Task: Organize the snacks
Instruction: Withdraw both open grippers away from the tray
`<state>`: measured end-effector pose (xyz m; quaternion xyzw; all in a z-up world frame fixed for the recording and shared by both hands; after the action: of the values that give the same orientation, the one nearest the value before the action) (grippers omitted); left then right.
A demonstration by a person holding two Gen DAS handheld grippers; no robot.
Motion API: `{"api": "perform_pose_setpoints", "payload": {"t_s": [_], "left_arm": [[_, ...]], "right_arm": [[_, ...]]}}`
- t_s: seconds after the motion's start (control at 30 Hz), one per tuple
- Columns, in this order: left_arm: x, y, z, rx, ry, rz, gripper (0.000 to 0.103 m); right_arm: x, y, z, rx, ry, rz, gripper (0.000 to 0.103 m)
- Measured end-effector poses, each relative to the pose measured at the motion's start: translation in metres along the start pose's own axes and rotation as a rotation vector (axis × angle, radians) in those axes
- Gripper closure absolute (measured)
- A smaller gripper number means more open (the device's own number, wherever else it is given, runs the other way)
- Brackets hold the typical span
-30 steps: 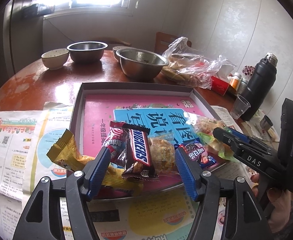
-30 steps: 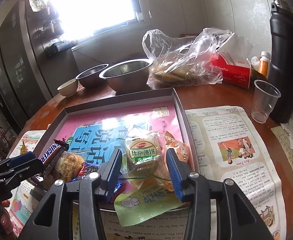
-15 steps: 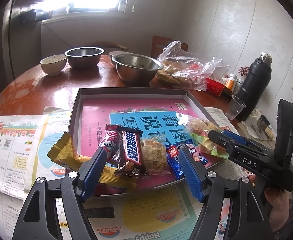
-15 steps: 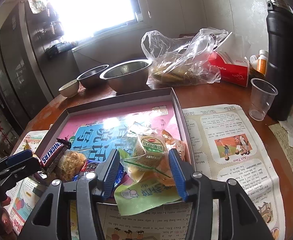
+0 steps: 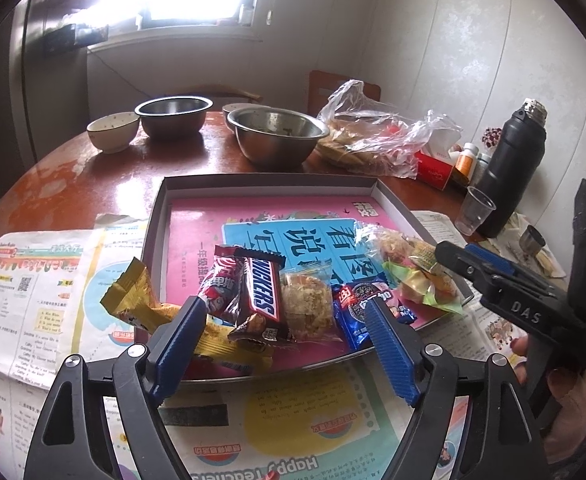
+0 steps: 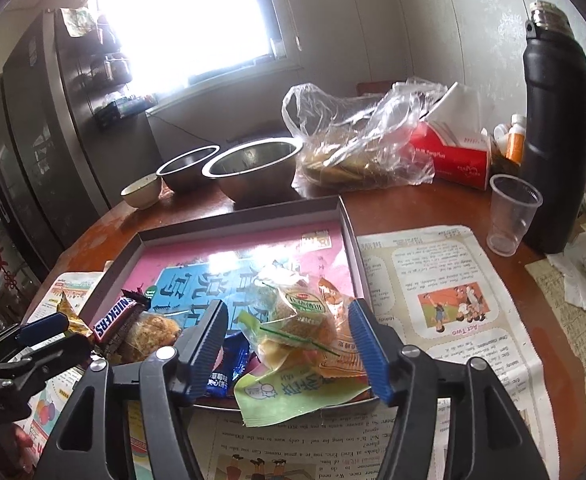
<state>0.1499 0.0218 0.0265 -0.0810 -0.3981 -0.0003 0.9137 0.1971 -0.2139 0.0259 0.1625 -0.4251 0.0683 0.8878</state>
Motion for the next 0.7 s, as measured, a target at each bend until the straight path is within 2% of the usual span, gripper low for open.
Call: {"api": "perform_pose_setpoints", "payload": {"t_s": [0.2, 0.47, 0.7], "left_arm": [[-0.003, -0.001, 0.004, 0.038, -0.003, -0.003, 0.02], [-0.006, -0.003, 0.017, 0.07, -0.015, 0.027, 0.019], [-0.017, -0.011, 0.025, 0.113, -0.003, 0.009, 0.019]], "right_arm": [[0.002, 0.0, 0.009, -0.001, -0.021, -0.002, 0.034], [0.003, 0.0, 0.028, -0.016, -0.067, 0.012, 0.022], [-0.009, 0.007, 0.05, 0.0, -0.086, 0.034, 0.013]]}}
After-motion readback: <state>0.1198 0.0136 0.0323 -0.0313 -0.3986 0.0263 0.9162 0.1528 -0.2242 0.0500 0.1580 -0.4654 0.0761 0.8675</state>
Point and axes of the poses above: each gripper's, at about its wrist camera, not at the fingertips, and z roughly against the way its jaws point, y to its left, x to its top, the point moved 1 cm from there along -z, roughly the way its jaws point, and after that the axes turned 2 degrees about x, right-handed, at the moved point
